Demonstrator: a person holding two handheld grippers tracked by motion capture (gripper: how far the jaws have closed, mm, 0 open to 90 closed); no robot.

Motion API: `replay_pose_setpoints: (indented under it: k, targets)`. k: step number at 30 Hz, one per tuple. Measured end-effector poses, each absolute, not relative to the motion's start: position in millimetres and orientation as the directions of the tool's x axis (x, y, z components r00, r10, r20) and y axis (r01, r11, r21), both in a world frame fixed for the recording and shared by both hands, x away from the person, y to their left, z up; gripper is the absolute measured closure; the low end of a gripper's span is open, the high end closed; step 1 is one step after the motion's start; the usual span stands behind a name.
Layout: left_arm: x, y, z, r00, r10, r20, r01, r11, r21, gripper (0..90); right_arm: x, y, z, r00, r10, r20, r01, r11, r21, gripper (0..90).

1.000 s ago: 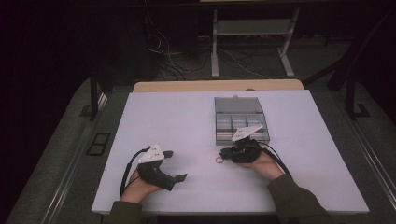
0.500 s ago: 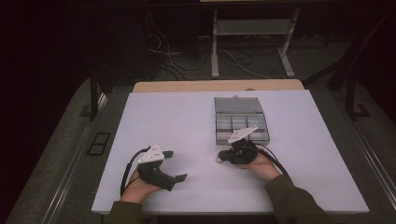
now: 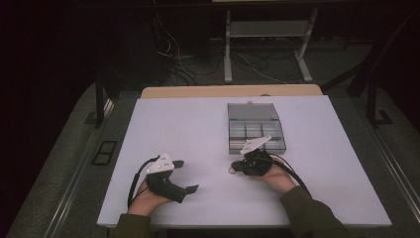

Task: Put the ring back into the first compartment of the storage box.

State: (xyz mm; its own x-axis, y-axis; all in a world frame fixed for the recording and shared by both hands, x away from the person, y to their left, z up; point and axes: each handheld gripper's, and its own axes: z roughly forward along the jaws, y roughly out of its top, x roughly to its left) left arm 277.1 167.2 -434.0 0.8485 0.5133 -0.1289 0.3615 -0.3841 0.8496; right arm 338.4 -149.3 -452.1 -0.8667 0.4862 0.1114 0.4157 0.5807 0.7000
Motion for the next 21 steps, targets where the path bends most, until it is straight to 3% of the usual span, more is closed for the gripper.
replay_pose_setpoints:
  k: [21]
  targets:
    - [277.0, 166.5, -434.4, 0.853, 0.508, -0.123, 0.355, -0.390, 0.850, 0.0, 338.0, -156.2, -444.2, -0.863, 0.488, 0.130, 0.418, 0.546, 0.726, 87.1]
